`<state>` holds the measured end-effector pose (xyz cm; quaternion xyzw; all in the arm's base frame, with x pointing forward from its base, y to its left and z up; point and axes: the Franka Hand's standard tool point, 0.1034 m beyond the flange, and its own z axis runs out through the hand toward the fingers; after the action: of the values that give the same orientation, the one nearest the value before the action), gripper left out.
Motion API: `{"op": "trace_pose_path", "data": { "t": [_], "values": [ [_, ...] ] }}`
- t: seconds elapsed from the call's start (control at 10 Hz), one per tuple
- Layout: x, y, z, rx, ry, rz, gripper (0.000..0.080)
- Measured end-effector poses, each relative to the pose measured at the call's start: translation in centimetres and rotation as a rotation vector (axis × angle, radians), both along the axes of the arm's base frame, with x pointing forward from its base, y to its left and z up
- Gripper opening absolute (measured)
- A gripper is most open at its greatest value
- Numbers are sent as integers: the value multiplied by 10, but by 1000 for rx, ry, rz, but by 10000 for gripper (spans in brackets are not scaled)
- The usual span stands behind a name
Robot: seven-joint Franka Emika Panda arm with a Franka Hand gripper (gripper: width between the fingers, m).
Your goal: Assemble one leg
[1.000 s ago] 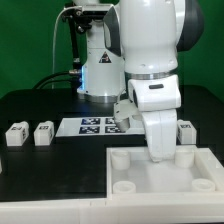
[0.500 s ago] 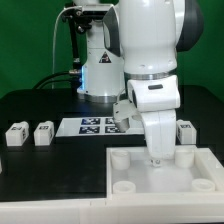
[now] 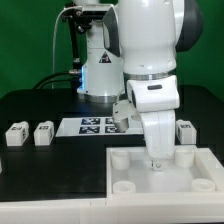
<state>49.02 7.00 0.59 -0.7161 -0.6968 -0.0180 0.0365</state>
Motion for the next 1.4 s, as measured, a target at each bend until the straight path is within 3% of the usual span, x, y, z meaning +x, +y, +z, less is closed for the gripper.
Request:
{"op": "trace_pose_path", "data": {
  "t": [0.3,0.5,0.6,0.8,1.0,1.3,1.4],
  "values": [
    [1,0,2,-1,-2,-13,649],
    [-5,6,33,-16,-26,-153,649],
    [-13,12,43,-22,-31,-194,649],
    [-31,39,53,-27,-9,-516,649],
    [-36,57,56,-21,10,-762,649],
    [-38,58,52,-11,50,-1081,649],
    [-45,65,44,-14,71,-1187,649]
  ]
}}
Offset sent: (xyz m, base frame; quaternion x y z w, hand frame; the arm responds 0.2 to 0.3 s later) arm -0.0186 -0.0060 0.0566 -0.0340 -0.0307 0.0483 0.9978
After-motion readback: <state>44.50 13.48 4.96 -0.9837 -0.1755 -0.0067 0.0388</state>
